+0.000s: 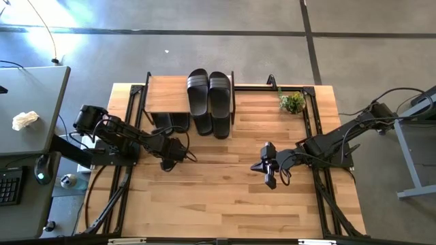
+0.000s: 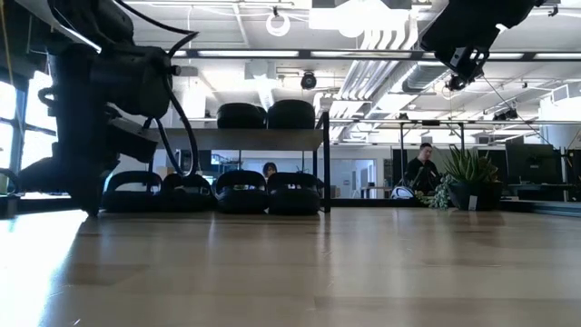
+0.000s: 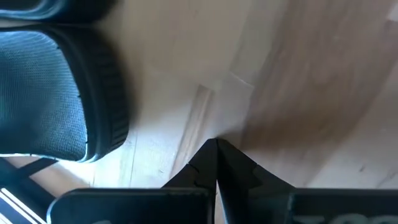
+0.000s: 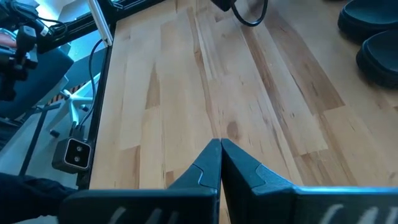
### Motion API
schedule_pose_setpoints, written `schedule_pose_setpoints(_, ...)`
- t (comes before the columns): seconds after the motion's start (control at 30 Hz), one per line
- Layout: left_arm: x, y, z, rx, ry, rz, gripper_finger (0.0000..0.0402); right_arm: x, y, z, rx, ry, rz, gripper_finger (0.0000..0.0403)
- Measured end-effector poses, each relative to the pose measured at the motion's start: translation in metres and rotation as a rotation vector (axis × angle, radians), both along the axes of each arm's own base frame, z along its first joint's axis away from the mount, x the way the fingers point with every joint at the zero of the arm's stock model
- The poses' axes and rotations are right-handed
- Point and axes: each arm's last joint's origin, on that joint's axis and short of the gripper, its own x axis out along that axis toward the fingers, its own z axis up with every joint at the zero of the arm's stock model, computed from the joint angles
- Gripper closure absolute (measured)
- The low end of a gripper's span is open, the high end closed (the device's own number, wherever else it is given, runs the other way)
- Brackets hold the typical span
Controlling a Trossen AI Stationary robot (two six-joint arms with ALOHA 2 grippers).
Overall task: Pick and place slides into the shelf
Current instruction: Adjust the black slipper under the shelf
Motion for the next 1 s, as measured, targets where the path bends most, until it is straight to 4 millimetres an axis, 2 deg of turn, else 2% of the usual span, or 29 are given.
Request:
schedule_pose_setpoints(0.23,-0.003,0.003,-0.001,0.052,-0.003,0.077,0.0401,0.000,0.000,0.000,-0.006,-0.002,-0.008,0.0403)
schedule_pose_setpoints(0.47,-0.005,0.020,-0.002,0.032,-0.026,0.174,0.0401,0.000,0.000,0.000,0.019,0.003,-0.011,0.0403)
schedule_pose_setpoints(1.0,-0.003,0.028,-0.006,0.170,-0.048,0.149,0.0401,0.000,0.000,0.000,0.065,0.011,-0.038,0.0403)
